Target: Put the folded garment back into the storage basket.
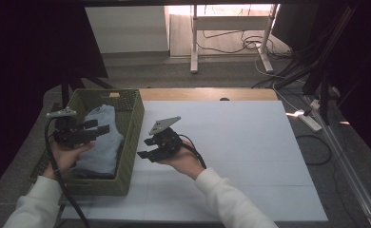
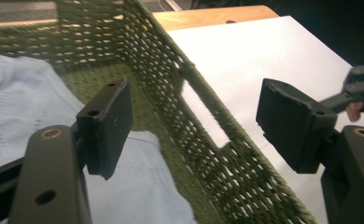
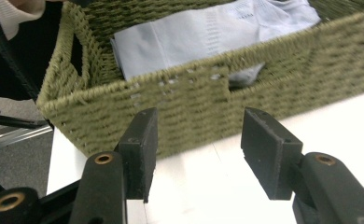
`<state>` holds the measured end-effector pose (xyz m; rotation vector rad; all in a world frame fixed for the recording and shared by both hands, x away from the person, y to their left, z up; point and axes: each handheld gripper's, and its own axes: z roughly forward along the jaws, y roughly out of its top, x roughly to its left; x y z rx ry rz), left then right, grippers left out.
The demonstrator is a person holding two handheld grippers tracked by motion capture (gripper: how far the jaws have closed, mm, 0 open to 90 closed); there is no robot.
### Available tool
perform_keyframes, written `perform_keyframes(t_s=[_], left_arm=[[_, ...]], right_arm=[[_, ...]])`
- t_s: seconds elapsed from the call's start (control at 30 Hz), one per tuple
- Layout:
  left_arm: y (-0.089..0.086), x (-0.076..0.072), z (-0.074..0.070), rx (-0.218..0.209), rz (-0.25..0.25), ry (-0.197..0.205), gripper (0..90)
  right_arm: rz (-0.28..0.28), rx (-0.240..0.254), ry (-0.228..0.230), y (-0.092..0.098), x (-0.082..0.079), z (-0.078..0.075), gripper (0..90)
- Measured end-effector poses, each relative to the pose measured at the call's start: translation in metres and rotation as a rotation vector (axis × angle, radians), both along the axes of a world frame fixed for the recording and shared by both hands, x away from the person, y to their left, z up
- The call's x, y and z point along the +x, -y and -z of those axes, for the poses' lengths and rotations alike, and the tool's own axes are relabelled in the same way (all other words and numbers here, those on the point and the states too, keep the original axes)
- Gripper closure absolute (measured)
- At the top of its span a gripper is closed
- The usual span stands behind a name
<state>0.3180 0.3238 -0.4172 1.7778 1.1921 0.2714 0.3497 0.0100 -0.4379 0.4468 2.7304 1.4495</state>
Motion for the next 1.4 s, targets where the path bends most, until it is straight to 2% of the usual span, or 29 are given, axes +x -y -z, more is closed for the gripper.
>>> perform_keyframes(t_s=[0.2,0.23,0.4,0.63,1.07,1.4], left_arm=[[0.012,-0.01,0.002,-0.007,0.031,-0.001,28.6],[0.016,-0.014,0.003,-0.009,0.043,-0.002,28.6],[0.023,-0.022,0.004,-0.027,0.06,-0.007,28.7],[0.035,-0.031,0.006,-0.002,0.079,-0.017,28.9],[0.046,-0.04,0.014,-0.002,0.124,-0.042,29.2],[0.054,-0.05,0.018,-0.006,0.153,-0.041,29.3]], right_arm=[[0.035,-0.003,-0.002,0.017,-0.001,0.0,46.4],[0.052,-0.007,-0.008,0.027,-0.002,0.002,46.4],[0.088,-0.018,-0.02,0.047,-0.003,0.006,46.3],[0.135,-0.022,-0.036,0.074,-0.004,0.012,46.1],[0.157,-0.048,-0.039,0.094,-0.005,0.018,46.1],[0.193,-0.074,-0.03,0.118,-0.011,0.023,45.5]])
